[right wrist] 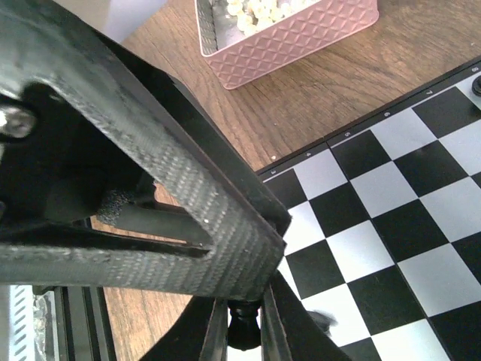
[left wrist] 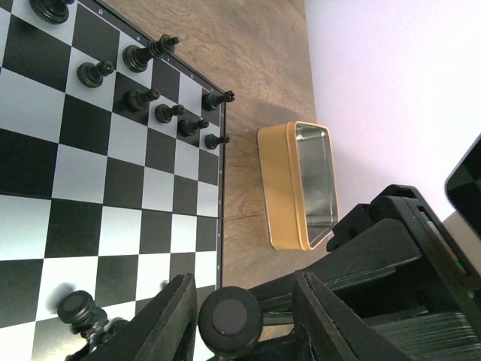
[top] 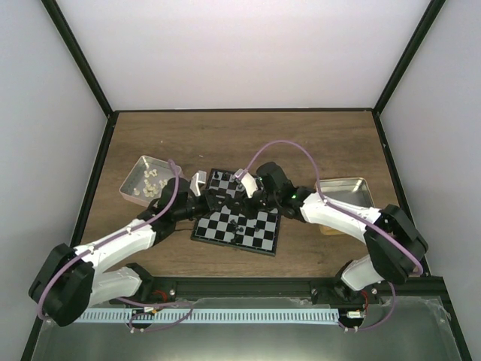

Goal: Set up the chess pieces on the board
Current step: Place the chess piece on the chessboard.

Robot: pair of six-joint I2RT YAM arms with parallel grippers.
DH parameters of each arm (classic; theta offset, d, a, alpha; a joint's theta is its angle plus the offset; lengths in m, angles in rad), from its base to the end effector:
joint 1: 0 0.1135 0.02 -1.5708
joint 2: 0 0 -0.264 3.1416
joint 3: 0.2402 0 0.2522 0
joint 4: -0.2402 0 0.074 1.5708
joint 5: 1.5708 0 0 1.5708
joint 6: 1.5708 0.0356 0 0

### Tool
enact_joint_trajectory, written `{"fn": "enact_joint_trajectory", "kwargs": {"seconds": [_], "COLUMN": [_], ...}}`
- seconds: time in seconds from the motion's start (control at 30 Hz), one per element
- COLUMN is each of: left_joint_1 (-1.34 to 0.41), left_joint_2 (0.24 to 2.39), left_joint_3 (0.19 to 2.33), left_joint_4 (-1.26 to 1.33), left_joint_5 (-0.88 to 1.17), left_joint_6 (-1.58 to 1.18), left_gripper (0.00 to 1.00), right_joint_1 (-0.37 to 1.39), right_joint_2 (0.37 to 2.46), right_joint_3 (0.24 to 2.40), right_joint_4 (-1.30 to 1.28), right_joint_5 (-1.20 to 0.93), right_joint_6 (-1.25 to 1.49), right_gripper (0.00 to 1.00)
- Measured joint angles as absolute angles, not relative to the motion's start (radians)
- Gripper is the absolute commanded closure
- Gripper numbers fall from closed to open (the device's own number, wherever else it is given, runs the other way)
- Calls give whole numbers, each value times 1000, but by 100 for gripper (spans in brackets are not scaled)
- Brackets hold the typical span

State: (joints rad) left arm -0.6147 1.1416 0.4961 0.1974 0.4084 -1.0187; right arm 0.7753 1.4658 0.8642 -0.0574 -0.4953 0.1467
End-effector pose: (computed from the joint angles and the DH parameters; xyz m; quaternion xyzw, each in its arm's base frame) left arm 0.1863 -0.1488 0.2079 -0.0606 0.8338 -0.4975 0.2318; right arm 0.2106 0.2301 0.2224 -0.3717 0.7945 0.3870 0.2844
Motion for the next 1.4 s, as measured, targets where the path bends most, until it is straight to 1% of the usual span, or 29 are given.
{"fn": "enact_joint_trajectory", "kwargs": {"seconds": [0.1,0.17,0.2,0.23,0.3,0.37,0.43,0.53,0.67,0.77,0.93,1.0,1.13,1.2,1.23,1.37,1.4], "left_joint_1": [-615,-612,-611,-611,-611,-611,-609,-609,-604,-599,-598,-597,-597,-597,-597,-596,-596], "left_joint_2": [1151,1156,1157,1157,1156,1155,1147,1127,1097,1086,1101,1110,1111,1111,1111,1111,1111], "left_joint_3": [495,495,494,493,493,493,493,493,491,477,434,421,414,412,411,402,397], "left_joint_4": [207,212,220,224,234,243,250,267,315,382,501,537,569,590,599,622,628], "left_joint_5": [422,425,428,429,432,436,442,455,463,468,473,470,456,453,453,448,447], "left_joint_6": [-1026,-1032,-1034,-1037,-1048,-1061,-1089,-1153,-1272,-1377,-1544,-1592,-1647,-1666,-1674,-1699,-1703], "left_gripper": [81,88,89,90,90,91,91,91,91,91,92,92,92,92,92,92,92], "right_joint_1": [775,775,775,775,775,775,775,775,775,775,775,775,775,775,775,775,775], "right_joint_2": [1459,1455,1452,1449,1438,1422,1385,1311,1236,1217,1221,1225,1231,1235,1237,1254,1258], "right_joint_3": [863,863,862,860,850,834,799,733,670,656,656,656,656,656,656,656,656], "right_joint_4": [-51,-50,-49,-44,-31,-5,41,138,264,332,386,398,404,400,393,383,384], "right_joint_5": [-503,-503,-502,-500,-499,-498,-493,-474,-438,-426,-425,-421,-412,-402,-396,-391,-394], "right_joint_6": [150,155,162,173,200,243,307,445,649,759,874,913,977,996,1006,1032,1042], "right_gripper": [99,95,91,85,70,59,51,46,45,46,53,53,46,45,47,64,67]}}
